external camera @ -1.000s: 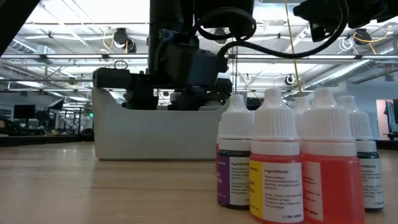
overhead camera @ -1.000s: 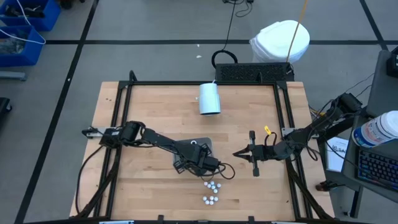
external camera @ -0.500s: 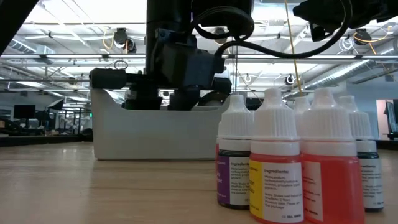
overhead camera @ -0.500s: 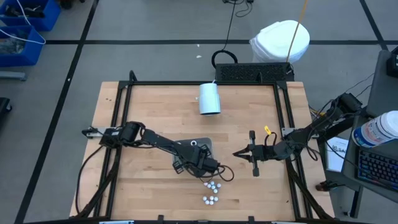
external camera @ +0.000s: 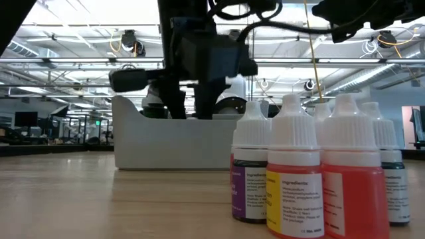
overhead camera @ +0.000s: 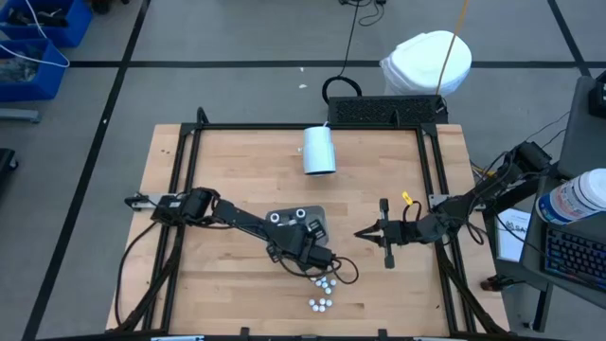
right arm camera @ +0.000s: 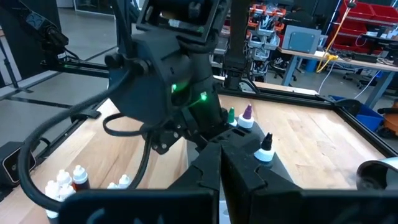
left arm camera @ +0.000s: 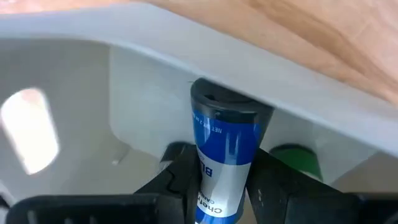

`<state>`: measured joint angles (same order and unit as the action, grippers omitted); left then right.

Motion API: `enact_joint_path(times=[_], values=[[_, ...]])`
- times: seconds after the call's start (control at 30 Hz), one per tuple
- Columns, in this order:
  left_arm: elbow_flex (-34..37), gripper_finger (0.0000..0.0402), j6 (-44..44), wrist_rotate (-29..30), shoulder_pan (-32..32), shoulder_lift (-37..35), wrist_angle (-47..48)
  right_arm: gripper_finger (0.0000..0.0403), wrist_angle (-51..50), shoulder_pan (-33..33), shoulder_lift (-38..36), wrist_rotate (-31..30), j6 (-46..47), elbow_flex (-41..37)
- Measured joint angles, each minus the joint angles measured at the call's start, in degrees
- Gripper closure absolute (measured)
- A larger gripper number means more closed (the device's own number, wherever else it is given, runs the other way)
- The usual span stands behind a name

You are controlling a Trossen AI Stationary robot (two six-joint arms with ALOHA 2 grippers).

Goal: Pick & Place food coloring
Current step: Adjust the large blue food coloring bottle on the gray bin

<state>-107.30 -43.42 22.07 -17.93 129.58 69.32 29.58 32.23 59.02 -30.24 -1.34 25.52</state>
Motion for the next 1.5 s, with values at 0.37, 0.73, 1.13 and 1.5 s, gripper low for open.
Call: enact_joint_path(times=[0.37, 0.73, 1.13, 1.5], values=[[-7.1, 0.0289, -0.2, 8.5, -2.3, -0.2, 5.4, 0.0401, 0.2, 0.0, 0.0, 0.0, 0.0, 0.0], [-8.6, 0.0289, -11.1, 26.1, -8.5, -0.2, 10.8, 0.0401, 0.6, 0.0, 0.0, 0.0, 0.5, 0.0], [-8.1, 0.0289, -18.3, 40.7, -17.3, -0.2, 9.7, 0.0385, 15.2, -1.0, 8.9, 6.2, -2.0, 0.0], [0.2, 0.0289, -19.5, 50.7, -23.8, -0.2, 6.8, 0.0234, 9.8, -8.4, 15.1, 19.4, 3.8, 9.9]])
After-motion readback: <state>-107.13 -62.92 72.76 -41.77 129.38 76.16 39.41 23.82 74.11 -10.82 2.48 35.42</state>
